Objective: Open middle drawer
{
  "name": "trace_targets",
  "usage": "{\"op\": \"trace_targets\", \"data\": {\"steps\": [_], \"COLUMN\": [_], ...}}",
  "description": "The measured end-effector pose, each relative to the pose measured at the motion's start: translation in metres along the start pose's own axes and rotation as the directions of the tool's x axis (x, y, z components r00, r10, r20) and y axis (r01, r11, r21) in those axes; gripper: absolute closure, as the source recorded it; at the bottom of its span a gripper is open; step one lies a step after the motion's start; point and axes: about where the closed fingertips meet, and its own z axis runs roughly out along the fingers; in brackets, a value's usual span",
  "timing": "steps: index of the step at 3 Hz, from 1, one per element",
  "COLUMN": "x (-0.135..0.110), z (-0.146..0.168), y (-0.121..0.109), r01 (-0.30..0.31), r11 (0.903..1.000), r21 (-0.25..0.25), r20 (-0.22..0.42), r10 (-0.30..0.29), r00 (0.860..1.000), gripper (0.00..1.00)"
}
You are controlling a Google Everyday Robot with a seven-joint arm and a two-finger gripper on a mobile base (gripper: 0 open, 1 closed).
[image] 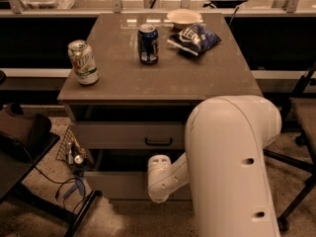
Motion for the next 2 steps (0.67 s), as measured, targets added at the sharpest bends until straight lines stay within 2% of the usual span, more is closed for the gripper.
{"op": "trace_targets", "data": {"steps": [2], "x": [0.0022], "z": [-0.0036], "y": [0.0059], "r01": [-0.009], "r11": [0.9999], "r21": [0.007], "r20": [0.003], "r10": [0.009], "r00": [1.000], "gripper": [1.00]}}
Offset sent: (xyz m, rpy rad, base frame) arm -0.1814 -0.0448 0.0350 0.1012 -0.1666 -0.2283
